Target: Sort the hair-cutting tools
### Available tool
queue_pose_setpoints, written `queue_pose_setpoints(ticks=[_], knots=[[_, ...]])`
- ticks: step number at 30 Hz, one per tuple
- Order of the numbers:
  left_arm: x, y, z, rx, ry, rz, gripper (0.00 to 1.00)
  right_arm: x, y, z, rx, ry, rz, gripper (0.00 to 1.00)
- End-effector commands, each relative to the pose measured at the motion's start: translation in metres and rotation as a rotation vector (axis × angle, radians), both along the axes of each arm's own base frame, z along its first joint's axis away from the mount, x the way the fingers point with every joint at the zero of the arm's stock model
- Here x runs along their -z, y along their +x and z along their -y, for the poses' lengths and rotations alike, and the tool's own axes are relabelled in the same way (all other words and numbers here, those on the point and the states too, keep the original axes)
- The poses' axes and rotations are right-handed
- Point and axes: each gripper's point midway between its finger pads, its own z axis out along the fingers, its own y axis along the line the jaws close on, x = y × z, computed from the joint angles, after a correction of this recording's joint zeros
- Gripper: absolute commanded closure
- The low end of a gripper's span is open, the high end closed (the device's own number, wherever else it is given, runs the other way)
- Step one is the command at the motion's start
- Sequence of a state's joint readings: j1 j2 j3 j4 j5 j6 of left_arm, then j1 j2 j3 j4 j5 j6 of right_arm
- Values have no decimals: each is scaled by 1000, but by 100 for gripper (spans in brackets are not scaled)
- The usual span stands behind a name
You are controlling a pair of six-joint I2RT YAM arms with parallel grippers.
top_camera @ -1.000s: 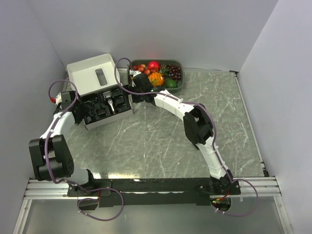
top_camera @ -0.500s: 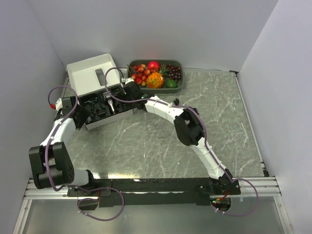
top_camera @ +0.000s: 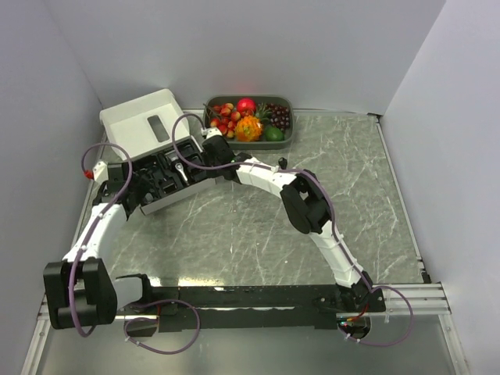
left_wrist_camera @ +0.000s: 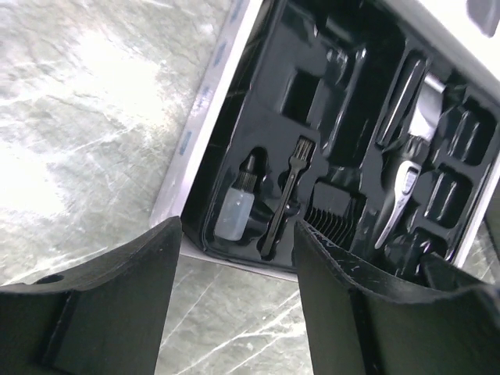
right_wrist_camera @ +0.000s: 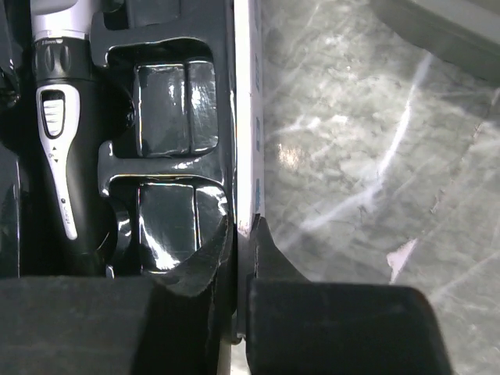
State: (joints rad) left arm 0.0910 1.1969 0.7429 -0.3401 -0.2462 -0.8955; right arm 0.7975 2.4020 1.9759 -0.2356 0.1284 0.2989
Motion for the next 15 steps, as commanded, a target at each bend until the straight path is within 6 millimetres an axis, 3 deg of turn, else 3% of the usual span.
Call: queue_pose_setpoints(ticks=[1, 3, 4, 5, 7, 8, 10, 15], knots=[[-18, -8, -7, -48, 26, 41, 35, 5, -24, 17, -47, -65, -50, 100], [-27, -13, -6, -40, 30, 61, 35, 11, -32, 24, -61, -87, -64, 100], [-36, -14, -6, -39, 34, 87, 35, 3, -34, 24, -80, -79, -51, 100], [-38, -16, -5, -35, 34, 91, 35, 14, -41, 33, -80, -102, -70, 100], [-48, -19, -2, -20, 31, 123, 35, 3, -48, 38, -94, -93, -59, 100], [-52, -21, -1, -17, 34, 128, 35, 12, -57, 45, -98, -108, -80, 100], [-60, -23, 1, -9, 37, 150, 35, 4, -63, 53, -89, -108, -86, 100], [-68, -28, 9, 22, 43, 174, 35, 12, -89, 74, -72, -124, -134, 100]])
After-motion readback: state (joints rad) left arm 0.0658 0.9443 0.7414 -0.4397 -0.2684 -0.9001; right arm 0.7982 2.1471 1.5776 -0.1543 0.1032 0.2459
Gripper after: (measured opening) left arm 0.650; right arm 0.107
